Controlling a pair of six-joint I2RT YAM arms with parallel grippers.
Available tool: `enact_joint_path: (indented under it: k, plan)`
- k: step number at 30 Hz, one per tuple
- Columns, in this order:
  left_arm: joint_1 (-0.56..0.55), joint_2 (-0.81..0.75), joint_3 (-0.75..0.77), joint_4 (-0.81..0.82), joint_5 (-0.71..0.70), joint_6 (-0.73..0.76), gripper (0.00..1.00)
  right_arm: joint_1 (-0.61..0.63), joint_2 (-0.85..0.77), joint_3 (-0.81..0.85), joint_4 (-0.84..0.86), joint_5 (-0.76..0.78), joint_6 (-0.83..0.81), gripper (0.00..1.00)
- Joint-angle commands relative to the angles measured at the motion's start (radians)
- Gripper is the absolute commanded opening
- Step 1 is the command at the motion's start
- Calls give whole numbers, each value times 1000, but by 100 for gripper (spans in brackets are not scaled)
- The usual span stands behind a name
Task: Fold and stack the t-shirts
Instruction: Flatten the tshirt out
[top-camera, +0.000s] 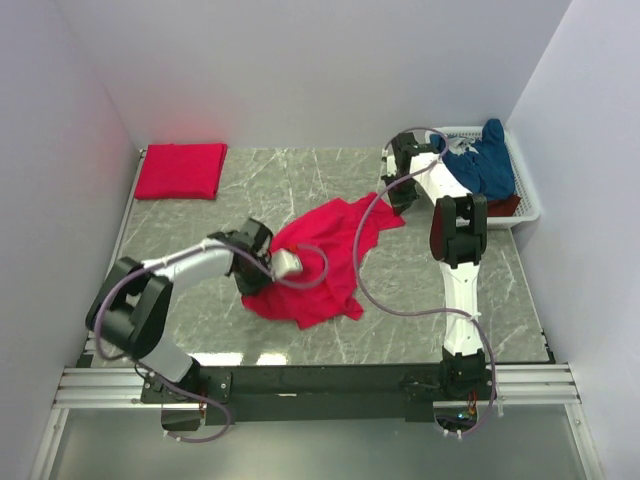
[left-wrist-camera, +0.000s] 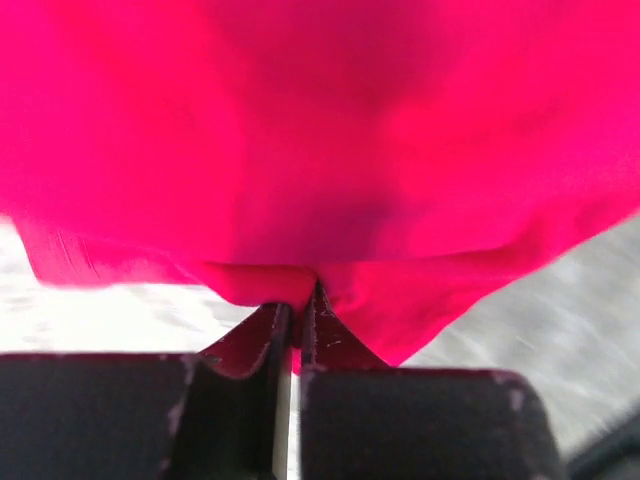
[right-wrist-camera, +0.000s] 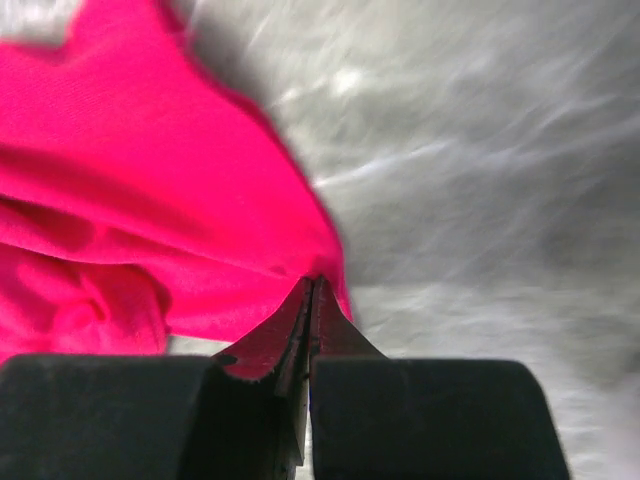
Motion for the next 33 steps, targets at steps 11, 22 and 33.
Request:
enact_joint_path:
  k: [11, 22, 33]
  plan:
    - [-246, -319, -86, -274, 38, 101, 1, 4, -78, 137, 236, 143, -133, 0]
    - [-559, -336, 19, -190, 121, -119, 4, 50, -185, 97, 263, 43, -126, 0]
    - [-834, -120, 289, -25, -246, -241, 1, -81, -447, -115, 260, -32, -177, 0]
